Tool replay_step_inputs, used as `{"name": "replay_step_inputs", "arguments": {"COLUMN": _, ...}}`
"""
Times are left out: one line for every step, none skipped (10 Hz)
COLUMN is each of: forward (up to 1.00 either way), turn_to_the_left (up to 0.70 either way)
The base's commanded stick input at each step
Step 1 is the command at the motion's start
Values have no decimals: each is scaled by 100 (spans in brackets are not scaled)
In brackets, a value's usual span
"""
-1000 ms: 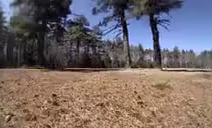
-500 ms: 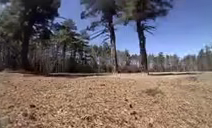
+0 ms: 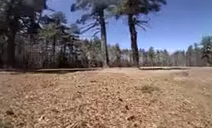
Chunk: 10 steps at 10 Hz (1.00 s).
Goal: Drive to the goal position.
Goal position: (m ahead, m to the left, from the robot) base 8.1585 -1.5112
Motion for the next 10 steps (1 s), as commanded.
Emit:
{"name": "replay_step_inputs", "arguments": {"forward": 65, "turn_to_the_left": -32}}
{"name": "replay_step_inputs", "arguments": {"forward": 65, "turn_to_the_left": -32}}
{"name": "replay_step_inputs", "arguments": {"forward": 65, "turn_to_the_left": -32}}
{"name": "replay_step_inputs", "arguments": {"forward": 65, "turn_to_the_left": -32}}
{"name": "replay_step_inputs", "arguments": {"forward": 65, "turn_to_the_left": -32}}
{"name": "replay_step_inputs", "arguments": {"forward": 65, "turn_to_the_left": -32}}
{"name": "replay_step_inputs", "arguments": {"forward": 65, "turn_to_the_left": -32}}
{"name": "replay_step_inputs", "arguments": {"forward": 65, "turn_to_the_left": -32}}
{"name": "replay_step_inputs", "arguments": {"forward": 65, "turn_to_the_left": -32}}
{"name": "replay_step_inputs", "arguments": {"forward": 65, "turn_to_the_left": -32}}
